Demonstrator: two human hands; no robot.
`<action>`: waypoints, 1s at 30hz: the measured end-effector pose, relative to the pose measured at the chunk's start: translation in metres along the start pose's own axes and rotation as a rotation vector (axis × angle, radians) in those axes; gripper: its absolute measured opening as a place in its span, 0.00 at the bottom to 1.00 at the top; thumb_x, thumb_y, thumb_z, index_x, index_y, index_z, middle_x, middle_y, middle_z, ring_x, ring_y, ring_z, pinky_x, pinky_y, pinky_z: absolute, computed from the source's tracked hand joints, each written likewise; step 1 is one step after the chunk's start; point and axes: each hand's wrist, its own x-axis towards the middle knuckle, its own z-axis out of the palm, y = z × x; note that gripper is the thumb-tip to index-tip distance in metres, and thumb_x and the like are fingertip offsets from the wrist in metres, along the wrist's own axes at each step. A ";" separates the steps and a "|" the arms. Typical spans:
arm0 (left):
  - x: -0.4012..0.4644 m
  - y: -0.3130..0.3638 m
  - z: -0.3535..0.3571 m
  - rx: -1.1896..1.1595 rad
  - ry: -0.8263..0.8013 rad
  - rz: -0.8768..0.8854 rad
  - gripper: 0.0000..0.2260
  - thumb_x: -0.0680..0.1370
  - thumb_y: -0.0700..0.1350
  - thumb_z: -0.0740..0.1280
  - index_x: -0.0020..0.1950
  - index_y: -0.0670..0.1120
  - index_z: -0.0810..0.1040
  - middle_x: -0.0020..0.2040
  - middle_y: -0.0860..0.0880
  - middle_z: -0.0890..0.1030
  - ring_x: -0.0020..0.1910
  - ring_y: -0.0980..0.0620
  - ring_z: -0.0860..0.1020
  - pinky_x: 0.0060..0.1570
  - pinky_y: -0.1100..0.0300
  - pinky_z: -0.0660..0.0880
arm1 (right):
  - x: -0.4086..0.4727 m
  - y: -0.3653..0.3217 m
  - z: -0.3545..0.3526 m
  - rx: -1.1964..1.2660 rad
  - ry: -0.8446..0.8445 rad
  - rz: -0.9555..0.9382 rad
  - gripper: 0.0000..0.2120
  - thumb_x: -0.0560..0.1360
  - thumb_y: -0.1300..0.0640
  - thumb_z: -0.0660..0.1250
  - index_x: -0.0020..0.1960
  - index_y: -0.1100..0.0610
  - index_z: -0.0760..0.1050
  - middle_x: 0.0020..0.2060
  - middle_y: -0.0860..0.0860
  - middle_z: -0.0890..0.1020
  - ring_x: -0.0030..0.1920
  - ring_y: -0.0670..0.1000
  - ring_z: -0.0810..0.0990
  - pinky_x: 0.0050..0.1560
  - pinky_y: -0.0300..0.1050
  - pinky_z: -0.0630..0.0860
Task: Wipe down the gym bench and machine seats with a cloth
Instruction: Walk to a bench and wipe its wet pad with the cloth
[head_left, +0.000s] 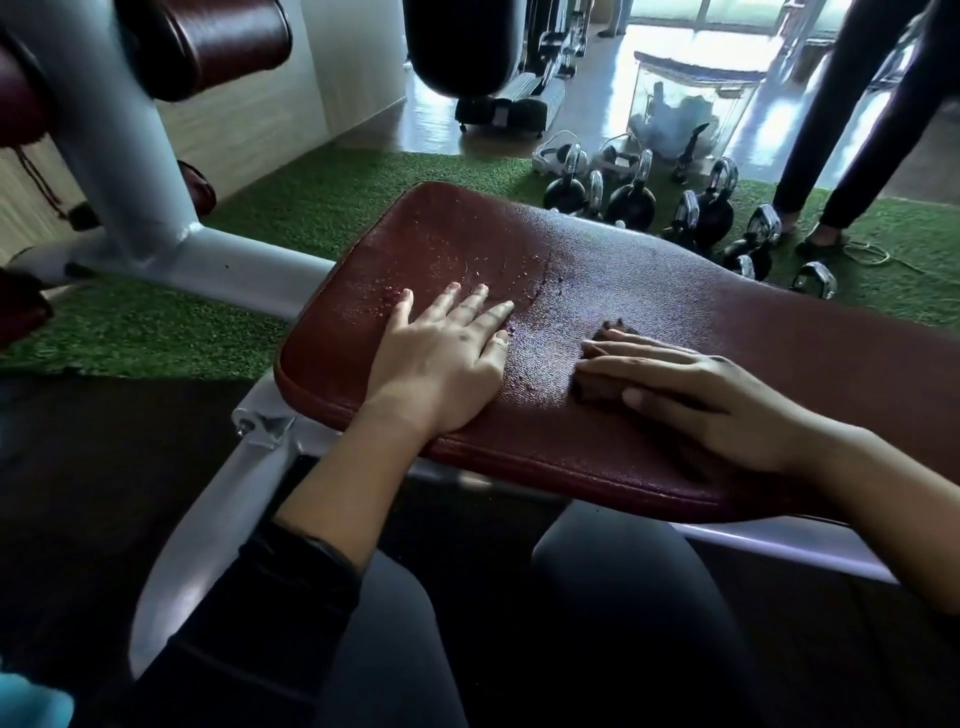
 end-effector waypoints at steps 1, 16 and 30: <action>-0.001 -0.001 0.000 -0.017 0.019 0.010 0.22 0.83 0.55 0.49 0.78 0.60 0.56 0.79 0.58 0.53 0.78 0.58 0.48 0.75 0.49 0.40 | -0.002 0.006 -0.003 0.000 0.005 0.041 0.20 0.79 0.45 0.55 0.70 0.46 0.68 0.70 0.41 0.68 0.74 0.41 0.58 0.75 0.43 0.54; -0.031 -0.077 -0.014 -0.091 0.174 -0.048 0.27 0.73 0.66 0.48 0.71 0.67 0.65 0.76 0.62 0.60 0.76 0.59 0.54 0.75 0.48 0.52 | 0.034 -0.025 0.011 0.002 -0.121 0.183 0.22 0.80 0.43 0.53 0.71 0.32 0.51 0.74 0.35 0.51 0.71 0.30 0.43 0.69 0.27 0.41; -0.034 -0.081 -0.010 -0.202 0.235 -0.042 0.23 0.78 0.56 0.47 0.71 0.64 0.68 0.75 0.63 0.63 0.75 0.60 0.57 0.75 0.55 0.51 | 0.043 -0.087 0.065 -0.364 0.030 -0.205 0.22 0.81 0.48 0.51 0.74 0.47 0.61 0.74 0.50 0.62 0.75 0.51 0.57 0.74 0.50 0.58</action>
